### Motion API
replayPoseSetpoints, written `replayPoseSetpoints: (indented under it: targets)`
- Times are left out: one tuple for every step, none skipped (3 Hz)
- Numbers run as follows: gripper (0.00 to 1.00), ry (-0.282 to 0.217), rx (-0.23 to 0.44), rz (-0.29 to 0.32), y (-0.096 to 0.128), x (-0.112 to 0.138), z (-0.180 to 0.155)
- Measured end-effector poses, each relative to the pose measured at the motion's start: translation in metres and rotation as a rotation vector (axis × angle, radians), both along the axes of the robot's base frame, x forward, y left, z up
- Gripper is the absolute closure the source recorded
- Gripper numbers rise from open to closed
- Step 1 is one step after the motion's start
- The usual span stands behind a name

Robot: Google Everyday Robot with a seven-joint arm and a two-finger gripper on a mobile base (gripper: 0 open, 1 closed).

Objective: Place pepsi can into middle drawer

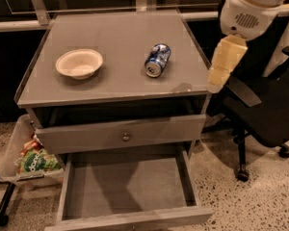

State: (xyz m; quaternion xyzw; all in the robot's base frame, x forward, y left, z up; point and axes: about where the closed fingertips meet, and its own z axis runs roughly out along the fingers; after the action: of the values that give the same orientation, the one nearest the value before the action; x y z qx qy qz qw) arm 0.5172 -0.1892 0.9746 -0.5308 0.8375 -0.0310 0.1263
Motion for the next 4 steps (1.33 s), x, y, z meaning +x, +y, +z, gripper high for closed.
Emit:
replayPoseSetpoints:
  targets:
    - [0.0, 0.066, 0.033, -0.054, 0.018, 0.039, -0.017]
    - [0.0, 0.037, 0.047, -0.053, 0.022, 0.049, -0.017]
    - [0.0, 0.006, 0.116, -0.092, 0.04, 0.062, -0.017]
    - [0.0, 0.023, 0.19, -0.196, 0.053, 0.084, -0.02]
